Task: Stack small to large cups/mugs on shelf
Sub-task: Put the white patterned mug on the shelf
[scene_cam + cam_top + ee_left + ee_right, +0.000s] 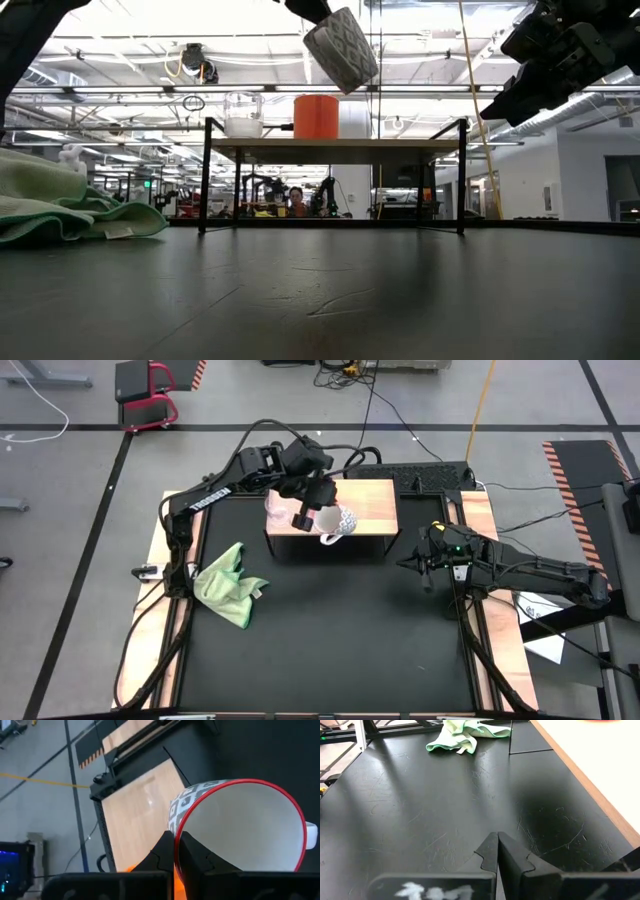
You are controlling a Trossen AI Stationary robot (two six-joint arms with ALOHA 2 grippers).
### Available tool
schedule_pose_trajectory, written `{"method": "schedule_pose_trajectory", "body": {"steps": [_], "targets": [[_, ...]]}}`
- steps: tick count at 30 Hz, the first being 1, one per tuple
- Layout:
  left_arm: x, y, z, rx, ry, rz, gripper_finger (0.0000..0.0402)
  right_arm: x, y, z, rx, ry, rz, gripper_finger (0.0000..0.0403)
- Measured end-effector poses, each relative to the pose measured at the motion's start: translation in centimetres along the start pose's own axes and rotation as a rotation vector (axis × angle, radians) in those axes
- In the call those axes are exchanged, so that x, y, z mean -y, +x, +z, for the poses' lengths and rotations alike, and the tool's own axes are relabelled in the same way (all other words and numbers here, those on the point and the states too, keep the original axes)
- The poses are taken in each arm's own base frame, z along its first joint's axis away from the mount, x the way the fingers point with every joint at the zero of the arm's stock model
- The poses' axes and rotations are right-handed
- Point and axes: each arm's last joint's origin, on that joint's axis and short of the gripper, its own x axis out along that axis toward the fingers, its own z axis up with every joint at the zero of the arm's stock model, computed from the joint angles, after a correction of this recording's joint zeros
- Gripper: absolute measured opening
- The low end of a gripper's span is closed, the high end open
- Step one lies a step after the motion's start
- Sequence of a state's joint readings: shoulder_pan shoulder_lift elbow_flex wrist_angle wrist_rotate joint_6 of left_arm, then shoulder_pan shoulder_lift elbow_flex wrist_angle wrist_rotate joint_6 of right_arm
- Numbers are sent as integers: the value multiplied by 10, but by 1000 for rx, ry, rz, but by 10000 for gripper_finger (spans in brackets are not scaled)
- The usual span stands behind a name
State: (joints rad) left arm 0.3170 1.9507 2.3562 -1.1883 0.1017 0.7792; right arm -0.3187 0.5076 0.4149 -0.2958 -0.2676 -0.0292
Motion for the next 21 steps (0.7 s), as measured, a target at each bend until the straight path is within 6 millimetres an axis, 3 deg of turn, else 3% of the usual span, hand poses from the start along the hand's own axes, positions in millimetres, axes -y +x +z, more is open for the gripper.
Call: {"method": "schedule_pose_trajectory", "body": {"steps": [10,21], "targets": [[-12,-1,-7,16,-26,40,10,0,0,0,0,0,0,0],[2,-2,-15,-73,-75,-107,10,0,0,0,0,0,0,0]]}}
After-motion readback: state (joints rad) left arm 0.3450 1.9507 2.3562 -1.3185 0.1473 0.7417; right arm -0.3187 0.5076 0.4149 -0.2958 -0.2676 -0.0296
